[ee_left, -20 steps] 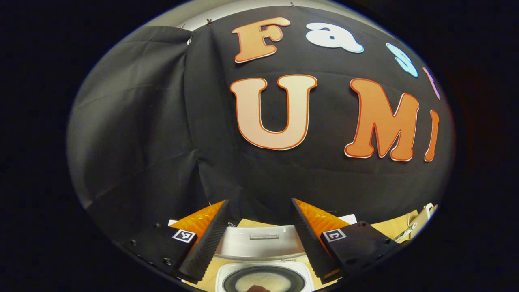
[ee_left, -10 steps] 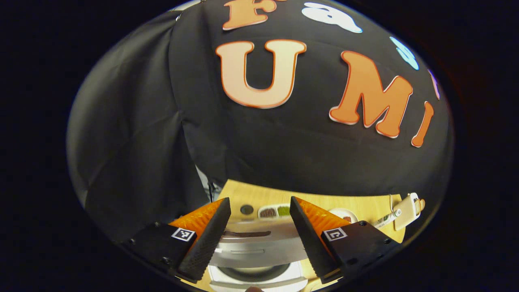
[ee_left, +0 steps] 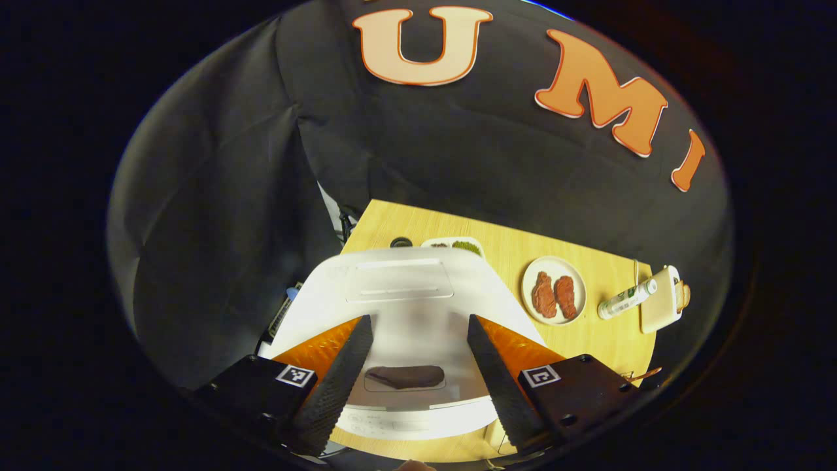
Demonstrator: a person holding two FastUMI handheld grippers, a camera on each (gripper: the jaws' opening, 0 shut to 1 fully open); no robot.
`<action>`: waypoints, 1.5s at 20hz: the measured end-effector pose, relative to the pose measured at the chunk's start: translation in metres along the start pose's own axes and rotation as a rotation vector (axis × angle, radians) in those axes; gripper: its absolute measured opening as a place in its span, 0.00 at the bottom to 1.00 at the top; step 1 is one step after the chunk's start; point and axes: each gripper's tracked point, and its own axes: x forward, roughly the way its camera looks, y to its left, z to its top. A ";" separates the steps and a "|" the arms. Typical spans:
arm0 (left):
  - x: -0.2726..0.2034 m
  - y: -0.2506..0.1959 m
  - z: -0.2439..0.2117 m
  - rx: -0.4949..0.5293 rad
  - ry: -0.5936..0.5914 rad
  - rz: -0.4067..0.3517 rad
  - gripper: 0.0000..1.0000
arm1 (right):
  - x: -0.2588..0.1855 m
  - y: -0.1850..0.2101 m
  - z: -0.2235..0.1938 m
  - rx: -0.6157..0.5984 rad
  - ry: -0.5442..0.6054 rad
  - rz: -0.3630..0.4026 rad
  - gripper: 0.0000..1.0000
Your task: Close the left gripper, press the button to open the rice cooker; take a wooden spoon from the chopstick holder with the right hand, scoop a spoonful of rice and pour it into the rice cooker, then put the wooden spoon back into the chopstick holder.
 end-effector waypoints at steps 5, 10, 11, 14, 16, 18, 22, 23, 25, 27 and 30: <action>0.034 0.005 -0.065 -0.008 0.158 0.035 1.00 | 0.005 0.004 -0.007 -0.048 0.029 0.027 0.91; 0.035 0.006 -0.068 -0.021 0.139 0.049 1.00 | 0.008 0.010 -0.006 -0.058 0.034 0.052 0.91; 0.032 0.006 -0.062 -0.019 0.109 0.045 1.00 | 0.009 0.012 -0.004 -0.059 0.032 0.055 0.91; 0.021 -0.009 -0.063 -0.085 0.018 -0.018 1.00 | 0.011 0.018 0.001 -0.083 0.019 0.068 0.91; -0.002 -0.011 -0.049 -0.067 -0.098 -0.042 1.00 | 0.011 0.023 0.009 -0.119 -0.001 0.075 0.90; -0.037 -0.017 -0.031 -0.025 -0.251 -0.039 1.00 | 0.011 0.032 0.020 -0.146 -0.035 0.088 0.90; -0.118 -0.038 -0.007 0.030 -0.532 -0.078 1.00 | 0.011 0.057 0.045 -0.209 -0.122 0.115 0.90; -0.137 -0.041 -0.006 0.034 -0.585 -0.083 1.00 | 0.009 0.063 0.050 -0.219 -0.142 0.125 0.90; -0.170 -0.058 -0.011 0.035 -0.664 -0.101 1.00 | 0.005 0.075 0.061 -0.222 -0.183 0.146 0.91; -0.188 -0.078 -0.018 0.039 -0.746 -0.103 1.00 | 0.004 0.088 0.070 -0.218 -0.216 0.172 0.91; -0.229 -0.084 -0.024 0.042 -0.893 -0.092 1.00 | -0.003 0.098 0.086 -0.219 -0.269 0.187 0.91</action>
